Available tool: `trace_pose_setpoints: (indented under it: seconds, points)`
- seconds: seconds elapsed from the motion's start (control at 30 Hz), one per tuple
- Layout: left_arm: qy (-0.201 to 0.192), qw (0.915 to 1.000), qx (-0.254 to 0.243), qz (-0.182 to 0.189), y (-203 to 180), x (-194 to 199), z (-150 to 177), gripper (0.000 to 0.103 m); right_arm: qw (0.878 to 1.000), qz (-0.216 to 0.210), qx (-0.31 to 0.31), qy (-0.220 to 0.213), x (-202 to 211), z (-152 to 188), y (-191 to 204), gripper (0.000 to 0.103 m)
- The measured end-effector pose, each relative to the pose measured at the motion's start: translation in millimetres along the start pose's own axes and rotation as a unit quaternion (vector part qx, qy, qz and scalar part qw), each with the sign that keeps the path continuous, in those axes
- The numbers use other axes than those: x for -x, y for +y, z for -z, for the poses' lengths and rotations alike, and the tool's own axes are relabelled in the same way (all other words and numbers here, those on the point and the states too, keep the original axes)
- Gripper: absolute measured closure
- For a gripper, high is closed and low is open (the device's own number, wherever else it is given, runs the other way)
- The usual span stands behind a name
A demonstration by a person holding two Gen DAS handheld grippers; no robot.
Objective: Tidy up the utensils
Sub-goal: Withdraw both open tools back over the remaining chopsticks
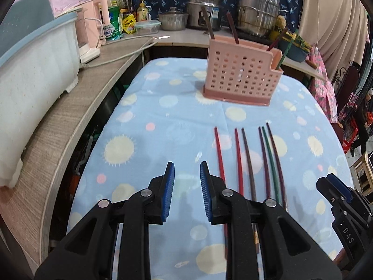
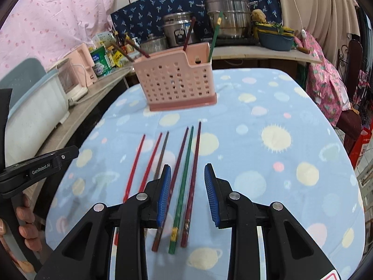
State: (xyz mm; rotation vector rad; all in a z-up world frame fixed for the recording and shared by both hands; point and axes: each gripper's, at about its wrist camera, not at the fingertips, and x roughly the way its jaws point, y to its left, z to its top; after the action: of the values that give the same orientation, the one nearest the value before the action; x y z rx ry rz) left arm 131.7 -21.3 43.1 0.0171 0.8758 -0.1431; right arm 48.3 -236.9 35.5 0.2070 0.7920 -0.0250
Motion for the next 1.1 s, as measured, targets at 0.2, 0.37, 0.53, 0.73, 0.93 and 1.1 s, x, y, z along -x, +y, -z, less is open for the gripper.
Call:
trace_pose_setpoints:
  seconds: [0.2, 0.37, 0.53, 0.73, 0.93, 1.1]
  points:
    - [0.022, 0.9997, -0.006, 0.001, -1, -7, 21, 0.081, 1.0, 0.005, -0.007, 0.025, -8, 25, -3, 0.074]
    - [0.037, 0.9992, -0.012, 0.003, -5, -13, 34, 0.081, 0.999, 0.004, -0.01, 0.042, -16, 39, -4, 0.074]
    - [0.048, 0.9986, -0.019, 0.005, -10, -18, 44, 0.08, 0.999, 0.003, -0.002, 0.053, -22, 47, -1, 0.074]
    - [0.056, 0.9982, -0.022, 0.008, -15, -21, 50, 0.074, 0.998, 0.004, 0.0, 0.061, -30, 52, 2, 0.076]
    - [0.063, 0.9976, -0.026, 0.01, -18, -24, 55, 0.07, 0.998, 0.012, 0.007, 0.069, -37, 57, 5, 0.087]
    - [0.068, 0.9972, -0.029, 0.013, -21, -27, 58, 0.07, 0.998, 0.014, 0.009, 0.068, -37, 59, 5, 0.088]
